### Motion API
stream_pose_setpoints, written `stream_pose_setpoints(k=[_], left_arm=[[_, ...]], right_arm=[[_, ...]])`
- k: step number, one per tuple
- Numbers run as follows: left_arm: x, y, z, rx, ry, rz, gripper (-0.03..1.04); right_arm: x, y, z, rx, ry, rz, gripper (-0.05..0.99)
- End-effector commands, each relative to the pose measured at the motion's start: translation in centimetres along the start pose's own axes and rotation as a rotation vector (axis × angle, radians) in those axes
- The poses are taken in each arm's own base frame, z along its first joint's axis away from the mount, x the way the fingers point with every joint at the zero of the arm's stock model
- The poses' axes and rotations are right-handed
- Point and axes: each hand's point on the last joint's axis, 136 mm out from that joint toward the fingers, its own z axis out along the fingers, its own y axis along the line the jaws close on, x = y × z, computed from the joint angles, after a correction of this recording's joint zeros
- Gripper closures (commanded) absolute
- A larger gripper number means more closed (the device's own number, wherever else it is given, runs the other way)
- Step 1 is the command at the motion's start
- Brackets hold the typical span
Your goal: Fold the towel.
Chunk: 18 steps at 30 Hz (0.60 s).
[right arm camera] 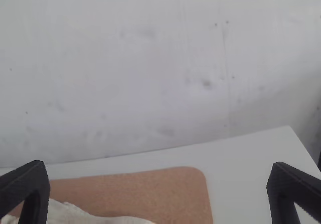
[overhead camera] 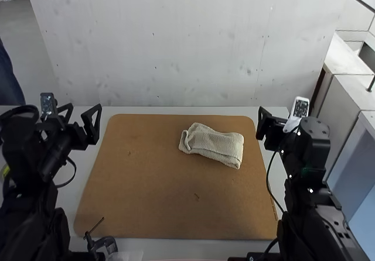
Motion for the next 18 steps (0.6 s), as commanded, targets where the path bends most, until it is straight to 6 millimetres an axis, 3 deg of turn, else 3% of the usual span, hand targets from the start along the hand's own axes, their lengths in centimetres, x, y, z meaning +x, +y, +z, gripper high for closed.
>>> stream_pose_setpoints(k=[1, 3, 10, 18], left_arm=[[0.4, -0.2, -0.5, 0.000, -0.015, 0.020, 0.01], [0.6, -0.2, -0.6, -0.002, -0.006, 0.032, 0.01], [1.1, -0.4, -0.6, 0.010, 0.016, 0.019, 0.02], [1.1, -0.5, -0.6, 0.019, 0.017, 0.020, 0.02]], right_arm=[[-0.9, -0.2, -0.7, 0.010, -0.067, -0.016, -0.02], [0.3, -0.3, -1.0, 0.013, -0.022, -0.025, -0.02], [0.7, 0.2, -2.2, -0.006, -0.017, -0.066, -0.02], [4.1, -0.5, -2.3, 0.017, 0.123, -0.063, -0.03]])
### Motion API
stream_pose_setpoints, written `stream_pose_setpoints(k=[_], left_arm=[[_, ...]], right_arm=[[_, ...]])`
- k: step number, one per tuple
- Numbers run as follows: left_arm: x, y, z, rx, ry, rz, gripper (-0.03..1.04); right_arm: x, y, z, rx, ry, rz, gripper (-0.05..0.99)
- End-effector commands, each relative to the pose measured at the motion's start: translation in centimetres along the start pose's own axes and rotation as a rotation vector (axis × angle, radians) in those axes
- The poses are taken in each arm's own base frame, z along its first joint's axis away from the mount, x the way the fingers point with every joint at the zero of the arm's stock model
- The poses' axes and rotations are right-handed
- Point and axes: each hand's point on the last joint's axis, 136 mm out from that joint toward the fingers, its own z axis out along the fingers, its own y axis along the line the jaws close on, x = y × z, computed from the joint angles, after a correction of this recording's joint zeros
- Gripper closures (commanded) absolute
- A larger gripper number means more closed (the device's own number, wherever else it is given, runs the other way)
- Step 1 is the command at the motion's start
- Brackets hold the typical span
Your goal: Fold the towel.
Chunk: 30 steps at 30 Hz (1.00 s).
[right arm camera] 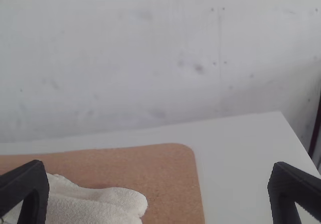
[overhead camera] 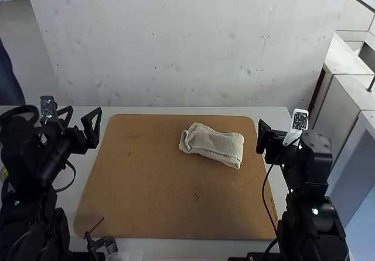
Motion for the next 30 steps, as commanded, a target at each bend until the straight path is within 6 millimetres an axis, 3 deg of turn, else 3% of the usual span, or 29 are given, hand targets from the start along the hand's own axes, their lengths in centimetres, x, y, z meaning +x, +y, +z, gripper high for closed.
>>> stream_pose_setpoints(k=[1, 11, 13, 20, 22, 25, 30], left_arm=[[0.9, -0.2, 0.0, 0.015, 0.012, 0.007, 0.02], [1.4, -0.2, 0.1, 0.015, 0.035, 0.023, 0.02], [2.7, 0.4, 0.3, -0.011, 0.086, 0.086, 0.02], [3.0, 2.8, 0.2, -0.157, 0.100, 0.154, 0.02], [4.0, 3.3, 0.1, -0.179, 0.144, 0.148, 0.03], [5.9, 3.1, -0.2, -0.172, 0.224, 0.185, 0.04], [5.8, 2.5, 0.0, -0.151, 0.218, 0.217, 0.00]], right_arm=[[2.2, -0.1, 0.0, 0.001, 0.074, 0.003, -0.03], [2.1, -0.5, 0.0, 0.023, 0.068, 0.003, -0.03], [2.0, -0.3, 0.0, 0.018, 0.064, 0.002, -0.03], [1.9, -0.3, 0.0, 0.017, 0.063, 0.004, -0.03], [1.9, -0.3, 0.0, 0.017, 0.063, 0.004, -0.03], [1.9, -0.3, 0.0, 0.017, 0.063, 0.004, -0.03], [1.9, -0.4, 0.0, 0.019, 0.063, 0.004, -0.03]])
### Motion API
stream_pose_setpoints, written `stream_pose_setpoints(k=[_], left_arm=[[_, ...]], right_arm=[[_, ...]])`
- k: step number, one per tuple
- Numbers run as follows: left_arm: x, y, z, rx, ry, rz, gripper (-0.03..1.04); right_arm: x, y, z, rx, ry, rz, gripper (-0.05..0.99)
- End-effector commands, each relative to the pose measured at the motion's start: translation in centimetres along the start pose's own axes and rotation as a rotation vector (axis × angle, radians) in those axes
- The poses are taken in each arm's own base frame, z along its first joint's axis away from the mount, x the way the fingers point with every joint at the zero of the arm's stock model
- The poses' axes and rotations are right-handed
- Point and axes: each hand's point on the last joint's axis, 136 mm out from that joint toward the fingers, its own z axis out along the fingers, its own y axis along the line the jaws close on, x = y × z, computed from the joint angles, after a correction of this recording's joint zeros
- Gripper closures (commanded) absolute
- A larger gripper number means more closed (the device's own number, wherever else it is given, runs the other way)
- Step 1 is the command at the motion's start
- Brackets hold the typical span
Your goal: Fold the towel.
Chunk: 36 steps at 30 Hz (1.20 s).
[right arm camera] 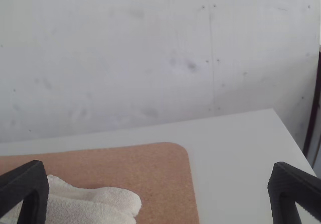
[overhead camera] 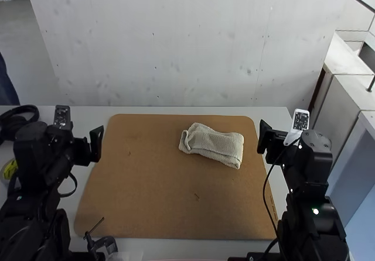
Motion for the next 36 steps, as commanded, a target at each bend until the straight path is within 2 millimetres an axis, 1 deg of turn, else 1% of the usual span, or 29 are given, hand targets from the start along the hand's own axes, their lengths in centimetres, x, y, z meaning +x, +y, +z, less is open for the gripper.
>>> stream_pose_setpoints(k=[1, 14, 36], left_arm=[[0.77, 0.39, 0.09, -0.031, 0.007, 0.045, 0.00], [0.78, 0.45, 0.09, -0.034, 0.007, 0.045, 0.01], [0.77, 0.41, 0.09, -0.032, 0.007, 0.045, 0.01]], right_arm=[[1.93, -0.05, -0.01, 0.000, 0.062, 0.003, -0.03], [2.35, -0.07, 0.04, 0.000, 0.079, -0.024, -0.03], [2.36, -0.04, 0.04, -0.002, 0.080, -0.023, -0.03]])
